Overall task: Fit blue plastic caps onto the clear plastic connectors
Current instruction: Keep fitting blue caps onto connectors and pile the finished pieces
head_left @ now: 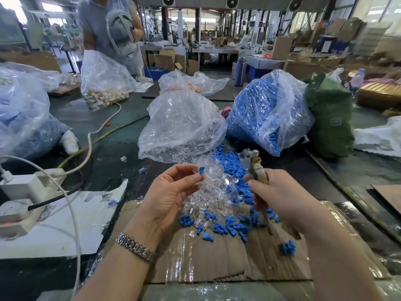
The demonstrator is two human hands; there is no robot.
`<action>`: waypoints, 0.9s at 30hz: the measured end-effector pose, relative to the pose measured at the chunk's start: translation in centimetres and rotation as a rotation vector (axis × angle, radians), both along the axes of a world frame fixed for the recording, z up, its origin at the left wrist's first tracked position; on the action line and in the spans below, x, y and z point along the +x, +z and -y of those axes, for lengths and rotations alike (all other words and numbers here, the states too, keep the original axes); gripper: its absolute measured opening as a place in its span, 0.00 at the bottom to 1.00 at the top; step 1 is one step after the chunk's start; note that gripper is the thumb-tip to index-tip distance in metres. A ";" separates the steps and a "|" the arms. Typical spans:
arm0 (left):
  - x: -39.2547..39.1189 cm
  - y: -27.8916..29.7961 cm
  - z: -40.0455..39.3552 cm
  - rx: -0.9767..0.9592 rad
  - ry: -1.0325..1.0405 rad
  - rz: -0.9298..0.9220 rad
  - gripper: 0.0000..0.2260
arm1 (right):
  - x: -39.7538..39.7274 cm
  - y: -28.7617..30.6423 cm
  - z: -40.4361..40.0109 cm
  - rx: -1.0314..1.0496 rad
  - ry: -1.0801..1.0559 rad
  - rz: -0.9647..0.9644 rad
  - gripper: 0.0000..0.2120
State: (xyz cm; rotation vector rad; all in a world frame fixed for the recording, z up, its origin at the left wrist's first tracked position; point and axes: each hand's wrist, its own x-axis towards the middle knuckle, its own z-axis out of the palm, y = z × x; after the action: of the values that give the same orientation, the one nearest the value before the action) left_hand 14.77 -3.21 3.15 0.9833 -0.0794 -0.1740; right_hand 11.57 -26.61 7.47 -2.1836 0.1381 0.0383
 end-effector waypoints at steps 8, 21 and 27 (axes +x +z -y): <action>0.0 0.1 0.2 0.001 0.040 0.036 0.12 | -1.5 0.7 -4.6 0.186 0.372 -0.254 0.13; -0.4 0.3 0.5 0.292 0.107 0.198 0.10 | -1.5 -0.1 -5.0 0.142 0.342 -0.256 0.10; -0.5 0.6 -0.2 0.434 0.076 0.259 0.11 | -1.6 0.2 -4.6 0.113 0.376 -0.269 0.11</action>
State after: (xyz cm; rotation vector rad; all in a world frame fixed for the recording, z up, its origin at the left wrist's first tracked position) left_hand 14.23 -3.05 3.76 1.4372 -0.2489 0.0101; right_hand 10.02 -22.02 7.68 -2.0550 -0.1222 0.5402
